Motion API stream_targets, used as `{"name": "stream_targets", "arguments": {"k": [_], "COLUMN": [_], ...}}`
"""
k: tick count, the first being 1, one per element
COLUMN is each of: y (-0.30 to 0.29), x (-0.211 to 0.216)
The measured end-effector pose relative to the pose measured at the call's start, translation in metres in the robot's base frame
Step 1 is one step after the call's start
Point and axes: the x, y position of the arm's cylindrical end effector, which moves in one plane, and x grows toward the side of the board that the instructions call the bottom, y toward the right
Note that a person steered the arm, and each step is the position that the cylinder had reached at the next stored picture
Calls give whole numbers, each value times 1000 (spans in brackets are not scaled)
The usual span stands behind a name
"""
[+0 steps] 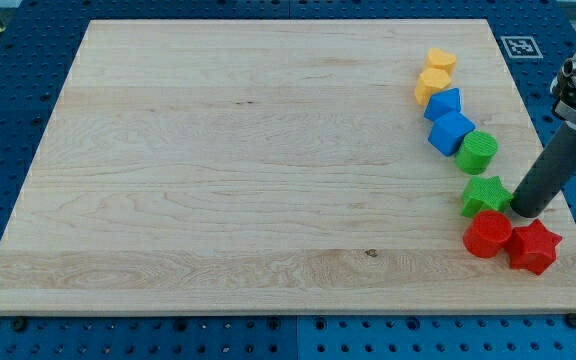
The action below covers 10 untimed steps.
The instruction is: Slide the red star along with red circle a bit left
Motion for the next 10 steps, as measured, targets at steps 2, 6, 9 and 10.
{"name": "stream_targets", "arguments": {"k": [2,6,9,10], "y": [40,32,3,-1], "x": [22,67,16,-3]}}
